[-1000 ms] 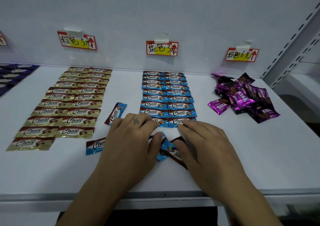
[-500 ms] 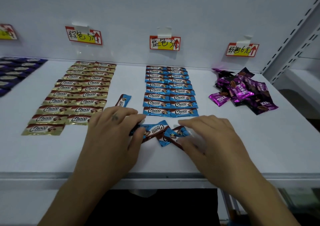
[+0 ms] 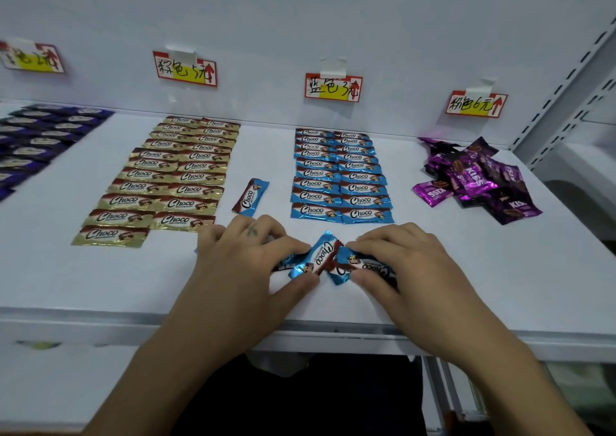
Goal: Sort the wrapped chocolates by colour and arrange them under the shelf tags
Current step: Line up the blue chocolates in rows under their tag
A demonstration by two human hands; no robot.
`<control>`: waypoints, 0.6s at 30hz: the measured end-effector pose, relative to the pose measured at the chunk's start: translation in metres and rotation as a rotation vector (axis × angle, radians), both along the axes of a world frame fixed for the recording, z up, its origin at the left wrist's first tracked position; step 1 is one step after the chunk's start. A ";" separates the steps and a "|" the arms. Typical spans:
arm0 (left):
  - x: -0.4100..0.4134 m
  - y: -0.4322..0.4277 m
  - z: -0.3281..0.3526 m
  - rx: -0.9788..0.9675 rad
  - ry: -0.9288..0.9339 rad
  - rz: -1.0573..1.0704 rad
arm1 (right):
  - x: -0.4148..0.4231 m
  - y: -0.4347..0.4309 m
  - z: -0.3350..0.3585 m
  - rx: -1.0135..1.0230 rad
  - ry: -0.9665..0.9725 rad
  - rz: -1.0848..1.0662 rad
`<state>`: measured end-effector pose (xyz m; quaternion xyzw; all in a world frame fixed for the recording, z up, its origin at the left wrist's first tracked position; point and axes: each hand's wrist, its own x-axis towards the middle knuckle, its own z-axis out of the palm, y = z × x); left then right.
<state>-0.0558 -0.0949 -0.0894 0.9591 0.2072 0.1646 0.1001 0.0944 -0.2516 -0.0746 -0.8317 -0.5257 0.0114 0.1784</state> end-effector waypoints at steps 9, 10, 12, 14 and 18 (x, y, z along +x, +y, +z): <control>0.011 -0.009 0.010 -0.306 -0.040 0.106 | 0.004 0.000 0.008 0.124 0.146 -0.013; 0.012 -0.009 0.010 -0.350 -0.082 0.102 | 0.003 -0.001 0.008 0.169 0.149 -0.013; 0.011 -0.008 0.008 -0.456 -0.206 0.083 | 0.004 -0.004 0.011 0.267 0.217 -0.030; 0.011 -0.005 0.008 -0.493 -0.350 0.091 | 0.006 -0.006 0.016 0.398 0.335 -0.072; 0.021 -0.005 0.024 -0.689 -0.512 0.123 | 0.008 -0.003 0.026 0.669 0.674 -0.157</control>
